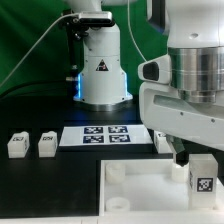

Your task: Assemble one leg

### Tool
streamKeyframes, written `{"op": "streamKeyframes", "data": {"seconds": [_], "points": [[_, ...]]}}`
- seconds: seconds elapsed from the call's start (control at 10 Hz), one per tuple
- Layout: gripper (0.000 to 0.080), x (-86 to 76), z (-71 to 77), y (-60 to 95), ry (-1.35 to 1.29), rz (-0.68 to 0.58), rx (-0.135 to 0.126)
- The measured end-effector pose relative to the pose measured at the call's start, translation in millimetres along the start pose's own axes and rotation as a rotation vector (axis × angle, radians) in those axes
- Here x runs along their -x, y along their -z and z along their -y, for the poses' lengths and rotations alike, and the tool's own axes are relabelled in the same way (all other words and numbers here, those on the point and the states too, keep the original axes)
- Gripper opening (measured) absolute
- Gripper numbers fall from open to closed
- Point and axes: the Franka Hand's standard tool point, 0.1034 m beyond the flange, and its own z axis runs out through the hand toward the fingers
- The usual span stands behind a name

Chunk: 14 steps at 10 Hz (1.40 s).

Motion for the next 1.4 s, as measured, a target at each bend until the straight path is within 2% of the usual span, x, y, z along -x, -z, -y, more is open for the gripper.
{"op": "streamKeyframes", "data": {"seconds": [0.2,0.3,0.5,0.6,0.8,0.9,1.2,1.4], "points": [[0.0649,-1.9,3.2,0.8,0.293,-0.031,0.01],[0.0649,-3.8,6.8,2.7,0.472,-0.051,0.006],[0.0649,-5.1,7.6,3.1,0.653,-0.068,0.009],[0.0649,-5.6,7.2,2.7,0.649,-0.068,0.009],[0.0386,-5.7,7.0,2.5,0.648,-0.067,0.009],[0.0295,-7.5,5.0,2.1,0.645,-0.067,0.013],[0.0295,-9.1,3.7,1.8,0.605,-0.067,0.011],[0.0295,-11.1,0.8,1.3,0.201,-0.054,-0.004]]}}
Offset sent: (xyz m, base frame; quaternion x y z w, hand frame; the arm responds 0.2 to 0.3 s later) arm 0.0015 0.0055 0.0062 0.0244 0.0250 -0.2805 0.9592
